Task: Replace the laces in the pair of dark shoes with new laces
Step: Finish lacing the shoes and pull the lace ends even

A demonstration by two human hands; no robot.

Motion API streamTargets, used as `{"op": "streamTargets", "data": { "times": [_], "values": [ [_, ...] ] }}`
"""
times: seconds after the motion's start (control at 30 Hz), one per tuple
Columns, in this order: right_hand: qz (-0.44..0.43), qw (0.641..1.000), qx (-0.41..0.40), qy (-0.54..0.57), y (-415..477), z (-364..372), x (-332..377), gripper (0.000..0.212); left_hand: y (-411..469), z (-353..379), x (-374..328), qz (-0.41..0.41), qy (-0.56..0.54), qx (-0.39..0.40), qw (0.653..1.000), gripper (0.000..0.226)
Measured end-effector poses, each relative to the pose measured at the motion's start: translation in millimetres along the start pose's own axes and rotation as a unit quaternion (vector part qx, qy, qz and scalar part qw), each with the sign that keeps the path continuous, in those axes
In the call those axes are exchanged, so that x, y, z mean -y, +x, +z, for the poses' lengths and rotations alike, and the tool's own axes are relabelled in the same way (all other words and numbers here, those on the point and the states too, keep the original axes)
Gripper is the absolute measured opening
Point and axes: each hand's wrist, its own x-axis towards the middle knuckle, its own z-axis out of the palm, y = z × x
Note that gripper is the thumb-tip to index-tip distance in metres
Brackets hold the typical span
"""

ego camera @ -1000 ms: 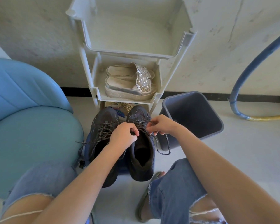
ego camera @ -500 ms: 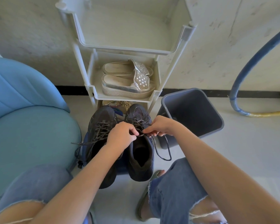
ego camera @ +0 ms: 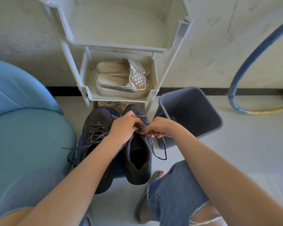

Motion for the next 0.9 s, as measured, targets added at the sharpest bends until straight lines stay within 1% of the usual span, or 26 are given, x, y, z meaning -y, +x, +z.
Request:
{"op": "streamTargets", "data": {
  "times": [0.17, 0.27, 0.37, 0.47, 0.53, 0.63, 0.77, 0.9],
  "values": [
    [-0.003, 1.0, -0.007, -0.016, 2.9, 2.0, -0.3, 0.016, 4.6, 2.8, 1.2, 0.023, 0.071, 0.007, 0.997, 0.015],
    [-0.014, 1.0, -0.006, -0.013, 4.8, 2.3, -1.0, 0.003, 5.3, 8.0, 3.1, 0.016, 0.076, 0.001, 0.997, 0.011],
    [-0.042, 0.999, -0.018, -0.003, 6.7, 3.2, -4.2, 0.011, 3.9, 16.0, 4.3, -0.005, 0.039, -0.006, 0.999, 0.007],
    [-0.066, 0.998, -0.01, 0.002, 6.4, 3.7, -3.1, 0.012, 2.9, 22.0, 7.7, -0.025, 0.031, -0.031, 0.999, 0.003],
    [-0.074, 0.997, -0.005, 0.014, 5.6, 3.6, -1.4, 0.015, 2.1, 24.1, 10.1, -0.05, -0.001, -0.048, 0.998, 0.001],
    [-0.084, 0.996, -0.004, -0.009, 5.7, 7.9, 2.2, 0.024, -0.3, 25.8, 12.8, -0.082, -0.052, -0.051, 0.994, 0.005],
    [-0.081, 0.996, 0.023, -0.002, 5.1, 10.3, 1.3, 0.026, -0.5, 25.1, 14.9, -0.075, -0.072, -0.035, 0.994, 0.011],
    [-0.109, 0.994, 0.009, -0.002, 7.1, 11.8, -0.7, 0.028, 0.3, 21.9, 14.9, -0.073, -0.06, -0.026, 0.995, 0.008]
  ]
}}
